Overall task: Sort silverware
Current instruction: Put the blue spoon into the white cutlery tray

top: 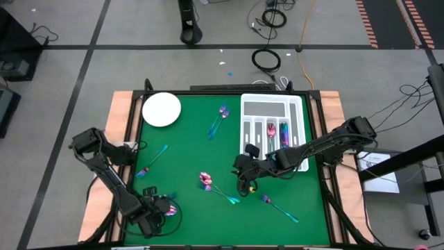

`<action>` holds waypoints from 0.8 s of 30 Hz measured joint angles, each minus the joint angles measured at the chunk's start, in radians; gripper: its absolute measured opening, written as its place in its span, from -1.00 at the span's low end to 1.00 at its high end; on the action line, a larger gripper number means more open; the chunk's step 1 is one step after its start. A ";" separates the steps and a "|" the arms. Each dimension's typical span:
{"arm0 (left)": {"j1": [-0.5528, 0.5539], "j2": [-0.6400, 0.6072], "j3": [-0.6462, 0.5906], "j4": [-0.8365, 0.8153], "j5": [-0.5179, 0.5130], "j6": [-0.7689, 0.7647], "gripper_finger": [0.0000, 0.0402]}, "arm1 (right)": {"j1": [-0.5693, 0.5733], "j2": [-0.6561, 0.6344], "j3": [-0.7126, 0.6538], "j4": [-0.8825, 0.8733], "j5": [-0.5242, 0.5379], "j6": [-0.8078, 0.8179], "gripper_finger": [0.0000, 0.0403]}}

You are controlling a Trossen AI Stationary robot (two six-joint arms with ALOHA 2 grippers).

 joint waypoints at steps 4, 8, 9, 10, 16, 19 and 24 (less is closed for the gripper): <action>0.029 -0.004 -0.017 0.021 0.027 0.049 0.00 | 0.000 0.000 0.000 0.000 0.001 0.000 -0.51; 0.058 -0.005 -0.022 0.025 0.079 0.094 -0.04 | 0.000 0.000 0.000 0.001 0.001 0.000 -0.51; 0.063 -0.005 -0.022 0.024 0.089 0.099 -0.07 | 0.000 0.000 0.000 0.001 0.001 0.000 -0.51; 0.067 -0.005 -0.022 0.022 0.095 0.104 -0.11 | 0.000 0.000 0.000 0.001 0.001 0.000 -0.51; 0.087 -0.004 -0.023 0.010 0.108 0.133 -0.46 | -0.003 0.000 0.000 0.001 0.003 0.000 -0.51; 0.097 -0.003 -0.024 0.005 0.110 0.158 -0.68 | -0.003 0.000 0.000 0.001 0.003 0.000 -0.51; 0.118 -0.014 -0.025 0.009 0.095 0.206 -0.95 | -0.003 0.000 0.000 0.001 0.003 0.001 -0.51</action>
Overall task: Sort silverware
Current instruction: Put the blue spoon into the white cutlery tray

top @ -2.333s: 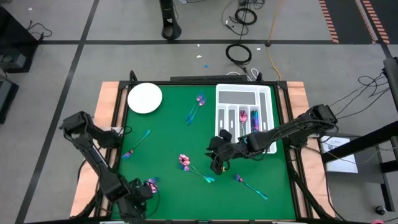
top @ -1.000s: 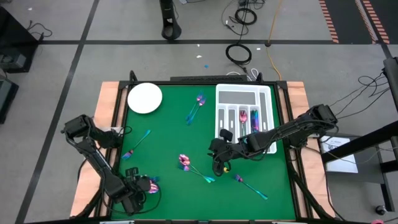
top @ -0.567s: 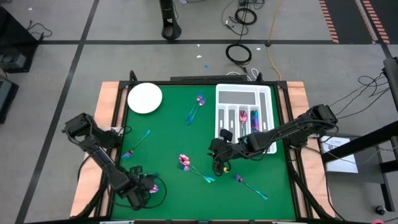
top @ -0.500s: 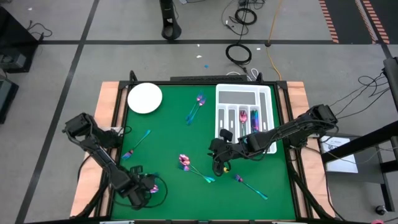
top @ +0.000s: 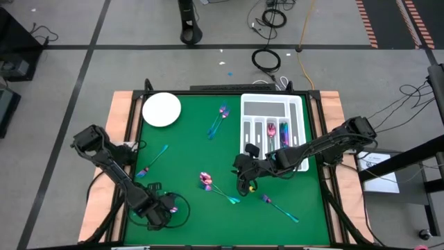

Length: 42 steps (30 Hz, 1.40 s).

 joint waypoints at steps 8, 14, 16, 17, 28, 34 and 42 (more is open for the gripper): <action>0.061 -0.114 -0.002 0.104 -0.214 0.082 -0.89 | 0.000 0.000 0.000 -0.003 -0.004 0.002 -0.51; 0.065 -0.214 0.000 0.208 -0.430 0.110 -0.94 | 0.001 0.000 0.000 -0.018 -0.008 0.002 -0.51; 0.063 -0.232 -0.007 0.294 -0.482 0.146 -0.94 | 0.002 0.000 0.000 -0.030 -0.008 0.002 -0.51; 0.061 -0.242 -0.020 0.355 -0.507 0.174 -0.95 | 0.002 0.000 0.000 -0.037 -0.008 0.002 -0.51; 0.135 -0.254 -0.327 1.218 -0.564 0.483 -0.95 | 0.016 0.000 -0.001 -0.054 -0.008 0.036 -0.51; 0.199 -0.255 -0.364 1.416 -0.503 0.629 -0.95 | 0.022 0.000 -0.001 -0.038 -0.008 0.036 -0.51; 0.287 -0.255 -0.364 1.451 -0.526 0.632 -0.96 | 0.022 0.000 -0.001 0.083 -0.008 -0.043 -0.51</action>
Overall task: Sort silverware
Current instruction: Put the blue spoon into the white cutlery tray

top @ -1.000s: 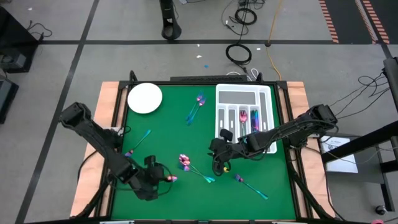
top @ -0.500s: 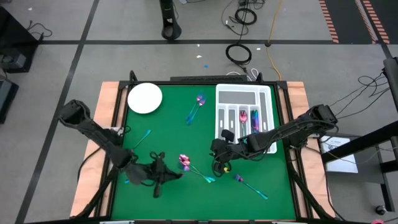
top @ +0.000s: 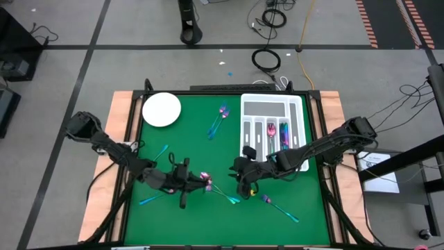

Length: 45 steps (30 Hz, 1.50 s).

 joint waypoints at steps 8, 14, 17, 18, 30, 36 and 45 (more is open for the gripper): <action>0.056 0.000 0.000 0.154 -0.040 0.068 -0.96 | 0.039 0.000 0.000 0.131 0.004 -0.080 -0.51; 0.106 0.000 0.000 0.228 -0.040 0.059 -0.96 | 0.073 0.000 0.000 0.296 0.034 -0.148 -0.51; 0.127 0.000 0.000 0.232 -0.039 0.020 -0.96 | 0.084 0.000 0.000 0.369 0.085 -0.186 -0.51; 0.132 0.000 0.000 0.238 -0.034 0.018 -0.96 | 0.086 0.000 0.000 0.389 0.095 -0.194 -0.51; 0.180 0.000 0.000 0.293 0.033 0.023 -0.96 | 0.083 0.000 0.000 0.440 0.184 -0.217 -0.51; 0.196 0.000 0.001 0.336 0.064 0.018 -0.96 | 0.072 0.000 0.000 0.467 0.244 -0.239 -0.51; 0.228 0.000 0.001 0.356 0.097 0.022 -0.96 | 0.014 0.000 0.000 0.498 0.225 -0.235 -0.51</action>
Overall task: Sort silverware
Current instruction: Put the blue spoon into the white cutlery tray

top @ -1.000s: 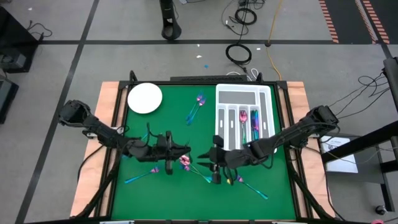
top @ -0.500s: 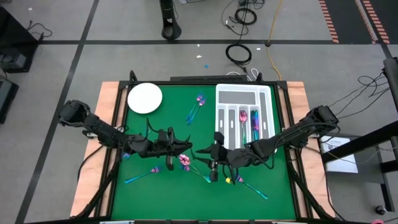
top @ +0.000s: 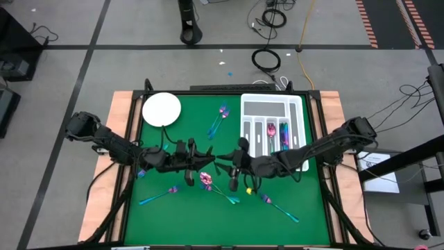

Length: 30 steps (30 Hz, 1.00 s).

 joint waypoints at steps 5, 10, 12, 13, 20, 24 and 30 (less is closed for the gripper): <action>0.027 0.000 0.009 -0.001 0.030 0.003 -0.96 | -0.044 0.000 0.000 0.008 -0.095 0.023 -0.40; 0.050 0.000 0.018 -0.005 0.070 0.020 -0.96 | -0.074 0.000 0.000 0.005 -0.117 0.027 -0.19; 0.056 0.000 0.018 -0.017 0.069 0.020 -0.96 | -0.080 0.000 0.000 0.007 -0.114 0.026 -0.13; 0.058 0.000 0.018 -0.022 0.065 0.021 -0.96 | -0.082 0.000 0.000 0.007 -0.114 0.026 -0.12; 0.073 0.000 0.018 -0.023 0.043 0.046 -0.94 | -0.083 0.000 0.000 0.000 -0.112 0.020 -0.40; 0.079 0.000 0.018 -0.023 0.042 0.046 -0.80 | -0.085 0.000 0.000 -0.001 -0.108 -0.008 -0.87; 0.083 0.000 0.018 -0.069 0.006 0.064 -0.52 | -0.091 -0.012 0.000 -0.034 -0.107 -0.024 -0.97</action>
